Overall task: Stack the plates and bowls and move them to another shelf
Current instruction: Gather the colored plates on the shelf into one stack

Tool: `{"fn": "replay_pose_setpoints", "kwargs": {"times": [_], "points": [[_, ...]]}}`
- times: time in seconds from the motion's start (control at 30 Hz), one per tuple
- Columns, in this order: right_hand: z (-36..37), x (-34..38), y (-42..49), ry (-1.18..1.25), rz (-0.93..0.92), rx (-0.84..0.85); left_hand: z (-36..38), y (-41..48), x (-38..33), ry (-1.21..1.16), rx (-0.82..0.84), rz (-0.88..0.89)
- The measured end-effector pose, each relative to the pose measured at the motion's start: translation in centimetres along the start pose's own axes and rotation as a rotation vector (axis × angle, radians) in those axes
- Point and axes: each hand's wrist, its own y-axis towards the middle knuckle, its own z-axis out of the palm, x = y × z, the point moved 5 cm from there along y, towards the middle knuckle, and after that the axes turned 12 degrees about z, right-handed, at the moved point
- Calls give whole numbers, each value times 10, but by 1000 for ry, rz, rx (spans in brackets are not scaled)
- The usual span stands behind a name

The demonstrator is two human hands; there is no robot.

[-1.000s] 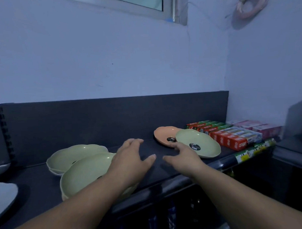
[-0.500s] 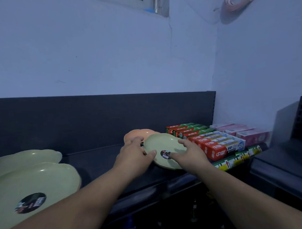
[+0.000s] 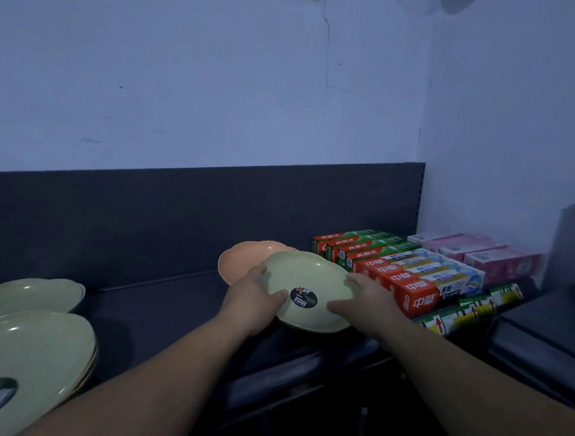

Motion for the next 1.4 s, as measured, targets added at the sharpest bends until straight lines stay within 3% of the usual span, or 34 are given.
{"fn": "replay_pose_setpoints", "kwargs": {"times": [0.43, 0.8, 1.1, 1.4], "points": [[14, 38, -21, 156, -136, -52, -46, -24, -5, 20, -192, 146], [79, 110, -88, 376, -215, 87, -162, -97, 29, 168, -363, 159], [132, 164, -158, 416, -296, 175, -238, -162, 84, 213, -401, 55], [169, 174, -200, 358, -296, 250, -253, -209, 129, 208, -312, -15]]}}
